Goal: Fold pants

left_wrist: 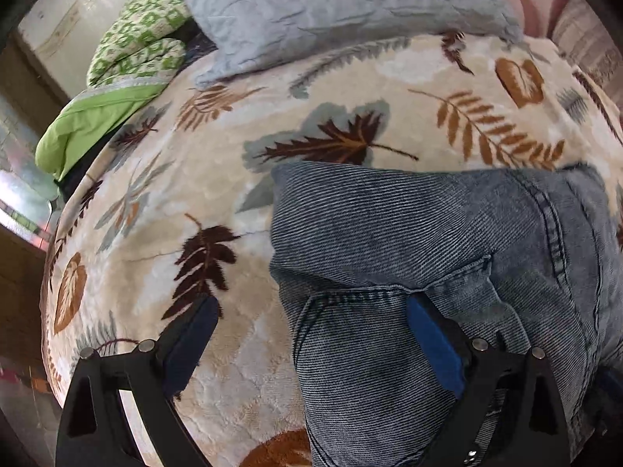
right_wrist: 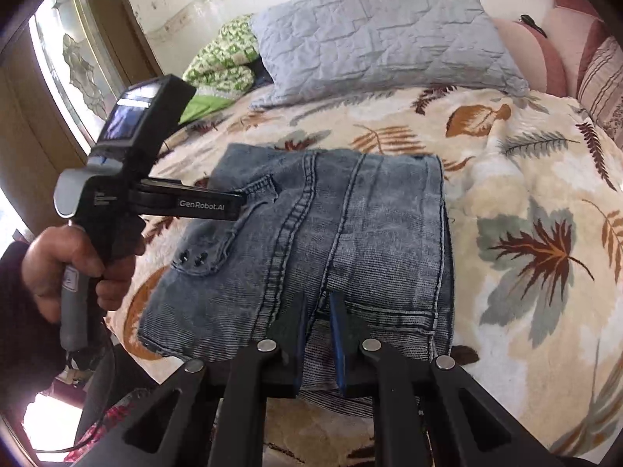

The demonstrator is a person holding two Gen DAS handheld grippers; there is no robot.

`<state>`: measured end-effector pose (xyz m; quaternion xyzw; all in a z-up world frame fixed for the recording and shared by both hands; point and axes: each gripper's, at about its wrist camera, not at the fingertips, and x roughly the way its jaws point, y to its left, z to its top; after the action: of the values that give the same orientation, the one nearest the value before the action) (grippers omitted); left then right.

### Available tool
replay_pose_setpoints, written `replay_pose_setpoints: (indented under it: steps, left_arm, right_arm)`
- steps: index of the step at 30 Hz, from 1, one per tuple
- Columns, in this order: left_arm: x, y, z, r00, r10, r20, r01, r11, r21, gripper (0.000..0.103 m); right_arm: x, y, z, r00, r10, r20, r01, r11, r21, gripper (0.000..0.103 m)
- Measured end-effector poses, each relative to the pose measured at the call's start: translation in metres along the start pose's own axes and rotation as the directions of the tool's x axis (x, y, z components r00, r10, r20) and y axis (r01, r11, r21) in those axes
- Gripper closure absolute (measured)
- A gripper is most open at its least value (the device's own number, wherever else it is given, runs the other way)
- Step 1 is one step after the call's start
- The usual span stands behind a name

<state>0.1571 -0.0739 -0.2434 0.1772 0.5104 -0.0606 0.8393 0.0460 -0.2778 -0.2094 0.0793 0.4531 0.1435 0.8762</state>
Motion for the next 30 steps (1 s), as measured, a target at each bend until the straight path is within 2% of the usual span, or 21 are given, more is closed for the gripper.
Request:
replay_pose_setpoints:
  steps: [6,10,13,16,19,24,30]
  left_arm:
    - [0.005,-0.001,0.001,1.000,-0.018,-0.016,0.019,0.998,0.052,0.005]
    - [-0.004,-0.002,0.001,1.000,0.012,-0.020,-0.011,0.999,0.047,0.006]
    - [-0.024,-0.002,-0.008,0.999,0.027,0.029,-0.028,0.999,0.032,0.006]
    - [-0.054,-0.002,-0.022,0.995,-0.003,0.101,0.000,1.000,0.030,0.006]
    - [-0.075,0.002,-0.031,0.990,-0.010,0.138,0.008,1.000,0.015,0.006]
    - [-0.087,-0.001,-0.051,0.992,-0.043,0.119,0.047,0.998,-0.030,0.006]
    - [-0.071,-0.018,-0.078,0.995,-0.093,0.029,0.093,0.996,-0.012,0.006]
  right_arm:
    - [0.009,-0.001,-0.002,1.000,-0.001,-0.024,0.001,1.000,-0.009,0.087]
    - [0.011,-0.001,-0.003,1.000,-0.001,-0.019,0.001,1.000,-0.021,0.086]
    - [0.008,-0.002,-0.002,1.000,0.007,-0.016,-0.007,1.000,-0.013,0.086]
    - [0.003,-0.005,0.000,1.000,0.021,-0.005,-0.021,1.000,0.015,0.086]
    - [-0.006,-0.008,0.002,0.999,0.009,0.040,-0.011,0.999,0.032,0.086]
    - [-0.022,-0.023,0.005,0.993,-0.023,0.118,0.012,0.995,0.100,0.086]
    - [-0.017,-0.038,0.007,0.996,-0.040,0.076,0.026,0.984,0.178,0.086]
